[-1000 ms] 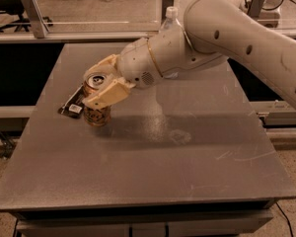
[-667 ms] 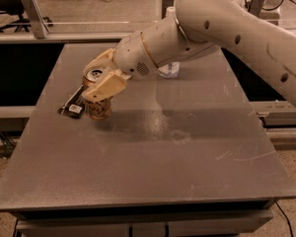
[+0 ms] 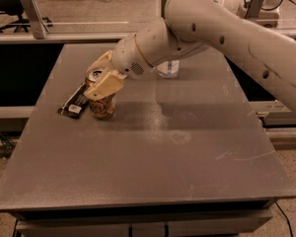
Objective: Move orange can near rxbar chocolate
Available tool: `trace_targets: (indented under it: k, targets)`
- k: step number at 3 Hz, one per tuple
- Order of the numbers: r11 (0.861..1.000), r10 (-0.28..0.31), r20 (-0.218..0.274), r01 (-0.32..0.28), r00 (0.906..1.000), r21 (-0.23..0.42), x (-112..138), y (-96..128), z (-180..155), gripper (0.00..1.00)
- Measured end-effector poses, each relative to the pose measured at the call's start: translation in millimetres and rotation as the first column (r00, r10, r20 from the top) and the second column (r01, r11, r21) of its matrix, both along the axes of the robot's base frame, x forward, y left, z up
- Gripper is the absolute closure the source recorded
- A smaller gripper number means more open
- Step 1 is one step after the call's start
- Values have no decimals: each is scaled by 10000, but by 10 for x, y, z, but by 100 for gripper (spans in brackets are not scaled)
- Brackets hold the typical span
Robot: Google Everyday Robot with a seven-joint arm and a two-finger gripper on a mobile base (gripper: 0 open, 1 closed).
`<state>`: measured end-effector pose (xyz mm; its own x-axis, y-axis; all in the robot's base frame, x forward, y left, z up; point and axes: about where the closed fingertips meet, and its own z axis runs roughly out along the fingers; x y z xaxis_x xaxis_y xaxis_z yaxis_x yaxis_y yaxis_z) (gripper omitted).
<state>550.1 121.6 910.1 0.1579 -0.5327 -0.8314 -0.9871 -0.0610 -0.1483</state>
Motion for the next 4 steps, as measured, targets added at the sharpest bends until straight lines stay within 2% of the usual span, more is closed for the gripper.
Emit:
trace_targets:
  k: [1, 3, 4]
  targets:
    - [9998, 41, 274, -46, 9996, 186, 77, 108, 37, 58]
    - [9998, 123, 263, -127, 9996, 174, 50, 144, 36, 12]
    - [9997, 200, 191, -203, 9996, 162, 38, 163, 43, 0]
